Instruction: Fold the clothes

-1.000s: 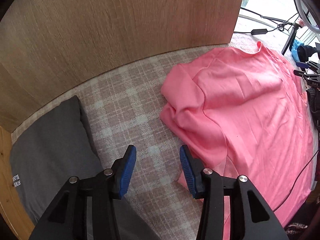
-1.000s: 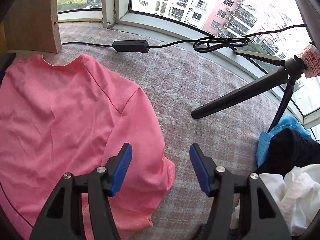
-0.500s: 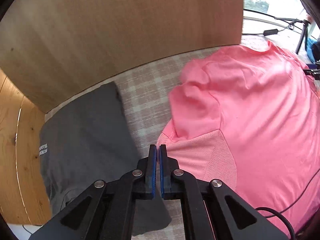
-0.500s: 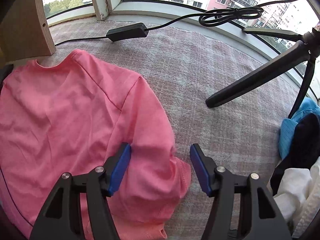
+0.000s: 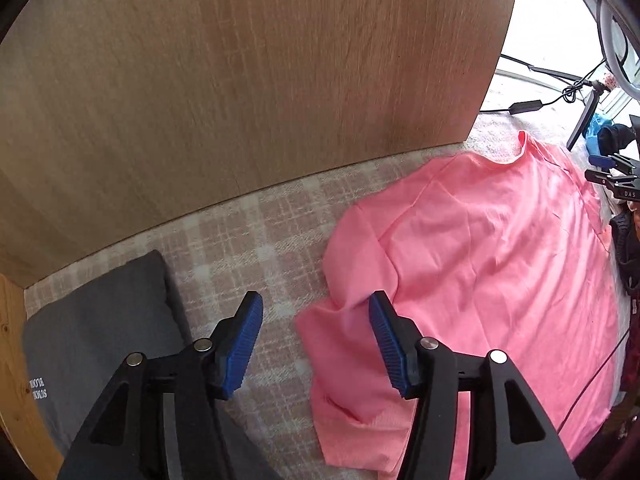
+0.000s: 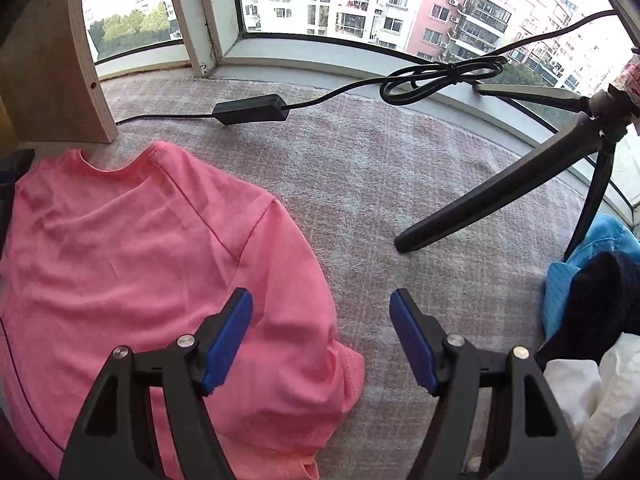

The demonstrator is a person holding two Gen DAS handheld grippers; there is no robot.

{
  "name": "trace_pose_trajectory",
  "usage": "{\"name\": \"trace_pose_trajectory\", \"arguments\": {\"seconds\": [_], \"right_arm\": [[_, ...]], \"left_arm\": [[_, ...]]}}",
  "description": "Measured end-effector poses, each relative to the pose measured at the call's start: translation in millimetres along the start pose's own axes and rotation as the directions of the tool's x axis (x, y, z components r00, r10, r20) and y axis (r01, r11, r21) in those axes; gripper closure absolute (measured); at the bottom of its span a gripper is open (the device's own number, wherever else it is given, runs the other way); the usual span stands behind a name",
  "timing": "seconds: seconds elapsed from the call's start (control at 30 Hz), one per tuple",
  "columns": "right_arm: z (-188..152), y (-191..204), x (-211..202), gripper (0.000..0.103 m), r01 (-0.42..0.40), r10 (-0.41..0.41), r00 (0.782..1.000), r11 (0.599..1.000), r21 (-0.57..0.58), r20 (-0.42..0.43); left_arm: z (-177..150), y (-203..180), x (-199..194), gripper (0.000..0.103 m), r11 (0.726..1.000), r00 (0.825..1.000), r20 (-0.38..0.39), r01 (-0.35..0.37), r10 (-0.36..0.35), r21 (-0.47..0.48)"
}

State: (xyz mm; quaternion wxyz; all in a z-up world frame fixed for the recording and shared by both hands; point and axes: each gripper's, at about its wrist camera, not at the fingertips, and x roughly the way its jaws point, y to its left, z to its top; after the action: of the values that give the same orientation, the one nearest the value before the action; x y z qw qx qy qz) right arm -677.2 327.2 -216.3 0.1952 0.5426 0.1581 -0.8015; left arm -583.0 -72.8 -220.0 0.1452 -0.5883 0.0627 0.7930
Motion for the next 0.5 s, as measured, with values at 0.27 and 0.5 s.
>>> {"name": "trace_pose_trajectory", "arguments": {"seconds": [0.27, 0.5], "right_arm": [[19, -3, 18, 0.032, -0.03, 0.029, 0.999, 0.999, -0.045, -0.022], [18, 2, 21, 0.1, -0.025, 0.023, 0.999, 0.998, -0.064, -0.04]], "left_arm": [[7, -26, 17, 0.099, 0.998, 1.0, -0.023, -0.002, 0.004, 0.067], [-7, -45, -45, 0.086, 0.958, 0.955, 0.144, -0.272, 0.258, 0.09]]}}
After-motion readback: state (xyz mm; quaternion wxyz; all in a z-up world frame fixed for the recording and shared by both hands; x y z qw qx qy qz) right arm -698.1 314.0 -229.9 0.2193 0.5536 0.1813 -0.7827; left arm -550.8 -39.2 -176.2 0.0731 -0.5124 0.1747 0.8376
